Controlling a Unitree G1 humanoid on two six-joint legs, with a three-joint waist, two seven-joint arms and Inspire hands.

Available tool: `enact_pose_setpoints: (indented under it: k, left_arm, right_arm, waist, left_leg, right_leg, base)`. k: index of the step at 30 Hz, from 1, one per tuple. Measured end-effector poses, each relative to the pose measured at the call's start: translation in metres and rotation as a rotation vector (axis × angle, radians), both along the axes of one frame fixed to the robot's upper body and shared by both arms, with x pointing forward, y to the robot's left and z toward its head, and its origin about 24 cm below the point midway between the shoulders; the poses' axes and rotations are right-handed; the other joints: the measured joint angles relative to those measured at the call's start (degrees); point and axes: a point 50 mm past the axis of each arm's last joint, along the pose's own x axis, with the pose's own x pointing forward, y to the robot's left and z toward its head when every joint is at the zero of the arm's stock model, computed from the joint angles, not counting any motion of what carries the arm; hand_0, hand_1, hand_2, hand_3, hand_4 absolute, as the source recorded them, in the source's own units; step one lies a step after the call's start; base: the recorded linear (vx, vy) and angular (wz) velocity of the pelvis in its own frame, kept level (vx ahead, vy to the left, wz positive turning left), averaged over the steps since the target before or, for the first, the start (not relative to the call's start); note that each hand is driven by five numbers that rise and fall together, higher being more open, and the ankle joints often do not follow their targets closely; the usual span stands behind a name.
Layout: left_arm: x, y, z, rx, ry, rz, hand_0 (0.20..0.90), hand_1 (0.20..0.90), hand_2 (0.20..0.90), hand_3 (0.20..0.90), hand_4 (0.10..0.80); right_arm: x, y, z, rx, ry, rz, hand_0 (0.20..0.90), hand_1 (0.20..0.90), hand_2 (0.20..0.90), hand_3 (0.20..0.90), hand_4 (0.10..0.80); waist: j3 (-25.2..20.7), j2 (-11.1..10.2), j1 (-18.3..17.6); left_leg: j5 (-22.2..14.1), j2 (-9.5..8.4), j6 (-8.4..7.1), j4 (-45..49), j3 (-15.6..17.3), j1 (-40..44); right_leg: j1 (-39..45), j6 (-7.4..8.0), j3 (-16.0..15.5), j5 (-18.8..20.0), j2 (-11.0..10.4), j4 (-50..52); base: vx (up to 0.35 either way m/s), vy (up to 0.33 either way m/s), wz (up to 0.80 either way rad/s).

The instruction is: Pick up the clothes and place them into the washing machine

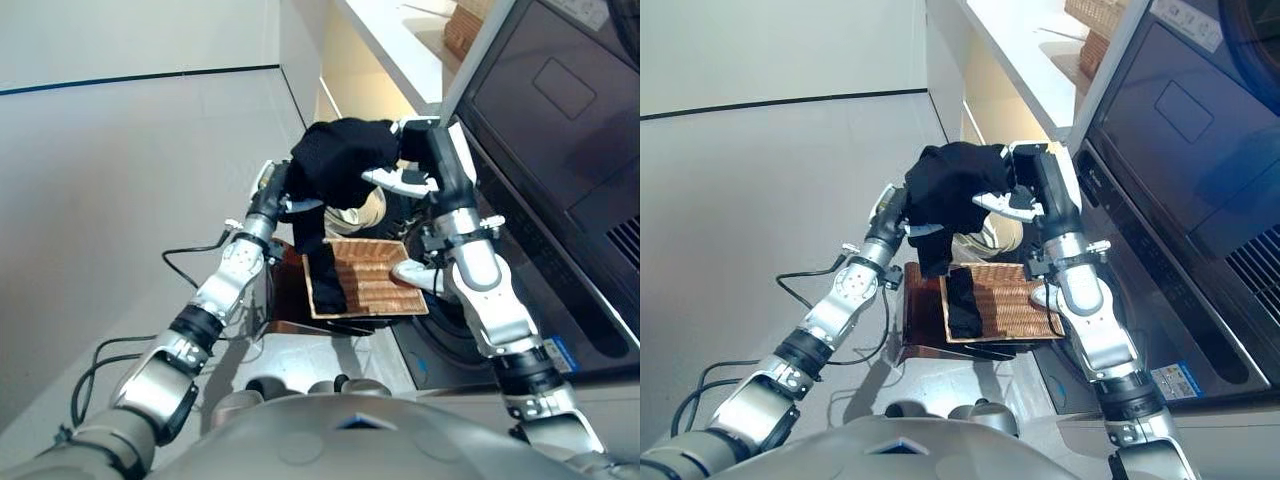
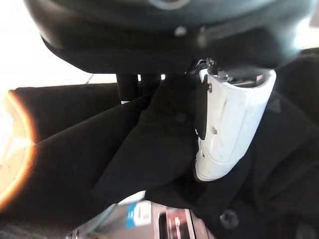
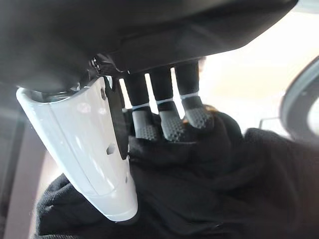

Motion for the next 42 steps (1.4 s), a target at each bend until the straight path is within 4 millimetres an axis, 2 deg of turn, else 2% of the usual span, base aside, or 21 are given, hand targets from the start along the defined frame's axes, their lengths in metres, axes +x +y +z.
enact_pose_setpoints:
  k: [4, 10, 11, 12, 17, 22, 29, 33, 42]
  left_arm:
    - [0.003, 0.011, 0.004, 0.012, -0.024, 0.056, 0.200, 0.200, 0.200, 0.200, 0.300]
    - [0.004, 0.011, 0.005, 0.010, -0.031, 0.066, 0.200, 0.200, 0.200, 0.200, 0.300]
    - [0.004, 0.011, 0.006, 0.006, -0.036, 0.067, 0.200, 0.200, 0.200, 0.200, 0.300]
    - [0.004, 0.010, 0.007, 0.004, -0.041, 0.065, 0.200, 0.200, 0.200, 0.200, 0.300]
    - [0.004, 0.005, 0.019, -0.036, -0.083, 0.049, 0.200, 0.200, 0.200, 0.200, 0.300]
    - [0.006, 0.010, 0.022, -0.057, -0.091, 0.078, 0.200, 0.200, 0.200, 0.200, 0.300]
    - [0.007, 0.014, 0.023, -0.023, -0.101, 0.081, 0.200, 0.200, 0.200, 0.200, 0.300]
    - [0.007, 0.020, 0.024, 0.046, -0.122, 0.076, 0.200, 0.200, 0.200, 0.200, 0.300]
    - [0.007, 0.024, 0.024, 0.073, -0.129, 0.075, 0.200, 0.200, 0.200, 0.200, 0.300]
  right_arm:
    - [-0.011, -0.005, -0.013, -0.006, 0.057, -0.002, 0.200, 0.200, 0.200, 0.200, 0.300]
    - [-0.021, -0.006, -0.025, 0.002, 0.112, -0.003, 0.200, 0.200, 0.200, 0.200, 0.300]
    - [-0.023, -0.006, -0.028, 0.008, 0.125, -0.007, 0.625, 0.625, 0.625, 0.625, 0.604]
    - [-0.024, -0.006, -0.030, 0.010, 0.133, -0.006, 0.900, 0.900, 0.900, 0.900, 0.800]
    - [-0.033, -0.010, -0.039, 0.007, 0.182, 0.001, 0.900, 0.900, 0.900, 0.900, 0.800]
    - [-0.041, -0.011, -0.048, 0.054, 0.227, -0.010, 0.900, 0.900, 0.900, 0.900, 0.800]
    - [-0.053, -0.018, -0.077, 0.100, 0.359, -0.054, 0.900, 0.900, 0.900, 0.900, 0.800]
    - [-0.059, -0.021, -0.087, 0.116, 0.407, -0.077, 0.900, 0.900, 0.900, 0.900, 0.800]
    - [-0.063, -0.024, -0.092, 0.137, 0.427, -0.097, 0.900, 0.900, 0.900, 0.900, 0.800]
  waist:
    - [0.06, 0.09, -0.22]
    - [0.44, 0.66, -1.26]
    - [0.47, 0.75, -1.25]
    - [0.50, 0.79, -1.38]
    - [0.51, 0.85, -1.44]
    - [0.49, 0.98, -1.46]
    - [0.50, 1.10, -1.56]
    - [0.54, 1.30, -1.61]
    - [0.49, 2.11, -1.59]
  left_leg:
    - [-0.14, 0.02, 0.04, 0.06, 0.70, 0.06]
    - [-0.18, 0.02, 0.04, 0.05, 0.87, 0.06]
    - [-0.19, 0.02, 0.04, 0.04, 0.86, 0.06]
    - [-0.19, 0.02, 0.03, 0.05, 0.87, 0.06]
    - [-0.21, 0.02, 0.05, 0.07, 0.83, 0.09]
    - [-0.21, 0.02, 0.05, 0.07, 0.79, 0.11]
    - [-0.21, 0.00, 0.04, 0.07, 0.61, 0.09]
    - [-0.21, 0.01, 0.04, 0.07, 0.59, 0.09]
    - [-0.21, -0.02, 0.05, 0.06, 0.60, 0.07]
  right_leg:
    - [-0.14, 0.01, 0.47, 0.01, 0.00, 0.00]
    - [-0.18, 0.02, 0.52, 0.02, -0.01, 0.00]
    - [-0.16, 0.02, 0.52, 0.01, -0.01, 0.00]
    - [-0.17, 0.02, 0.52, 0.01, -0.01, 0.00]
    - [-0.15, 0.02, 0.55, 0.01, -0.01, 0.00]
    - [-0.13, 0.02, 0.56, 0.01, -0.03, 0.00]
    - [-0.10, 0.02, 0.49, 0.01, -0.06, 0.00]
    - [-0.10, 0.02, 0.48, 0.01, -0.07, 0.00]
    - [-0.10, 0.02, 0.46, 0.01, -0.12, 0.00]
  base:
    - [-0.014, -0.002, -0.05]
    - [0.000, 0.000, 0.00]
    - [0.000, 0.000, 0.00]
    - [0.000, 0.000, 0.00]
    - [0.000, 0.000, 0.00]
    - [0.000, 0.000, 0.00]
    - [0.000, 0.000, 0.00]
    - [0.000, 0.000, 0.00]
    - [0.000, 0.000, 0.00]
